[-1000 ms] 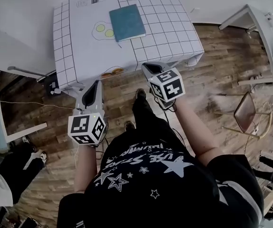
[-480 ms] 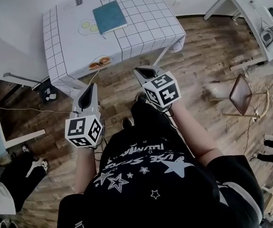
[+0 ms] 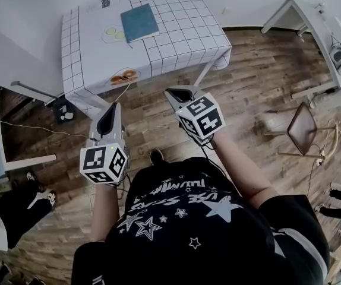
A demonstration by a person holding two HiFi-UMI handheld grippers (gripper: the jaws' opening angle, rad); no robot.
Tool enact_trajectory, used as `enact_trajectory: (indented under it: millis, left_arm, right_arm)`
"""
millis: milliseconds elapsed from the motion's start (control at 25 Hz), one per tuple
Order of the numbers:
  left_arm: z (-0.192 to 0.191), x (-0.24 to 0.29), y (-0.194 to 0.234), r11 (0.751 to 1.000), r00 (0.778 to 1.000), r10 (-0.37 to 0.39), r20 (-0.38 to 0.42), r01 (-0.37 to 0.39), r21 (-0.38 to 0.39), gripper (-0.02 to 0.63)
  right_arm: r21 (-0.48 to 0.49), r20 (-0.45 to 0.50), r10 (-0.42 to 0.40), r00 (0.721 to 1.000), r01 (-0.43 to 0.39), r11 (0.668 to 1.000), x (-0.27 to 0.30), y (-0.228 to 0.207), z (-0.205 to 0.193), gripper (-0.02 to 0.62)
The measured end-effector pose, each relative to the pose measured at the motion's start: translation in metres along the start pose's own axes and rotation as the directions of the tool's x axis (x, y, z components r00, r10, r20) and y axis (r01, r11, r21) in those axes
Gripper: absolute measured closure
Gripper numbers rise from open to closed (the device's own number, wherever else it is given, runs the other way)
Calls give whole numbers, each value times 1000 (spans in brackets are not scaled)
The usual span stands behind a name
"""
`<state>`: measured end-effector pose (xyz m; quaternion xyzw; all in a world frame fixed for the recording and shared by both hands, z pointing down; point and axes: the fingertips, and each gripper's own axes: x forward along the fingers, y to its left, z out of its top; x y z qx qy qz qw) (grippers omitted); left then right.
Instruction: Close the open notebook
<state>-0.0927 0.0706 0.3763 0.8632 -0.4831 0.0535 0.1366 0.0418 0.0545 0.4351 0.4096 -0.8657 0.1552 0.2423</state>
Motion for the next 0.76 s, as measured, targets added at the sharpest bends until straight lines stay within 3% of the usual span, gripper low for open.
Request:
enact_trajectory:
  millis: [760]
  left_arm:
    - [-13, -22, -156, 998, 998, 59, 17, -59, -3, 597]
  right_arm:
    - [-45, 69, 64, 996, -61, 997, -134, -34, -41, 580]
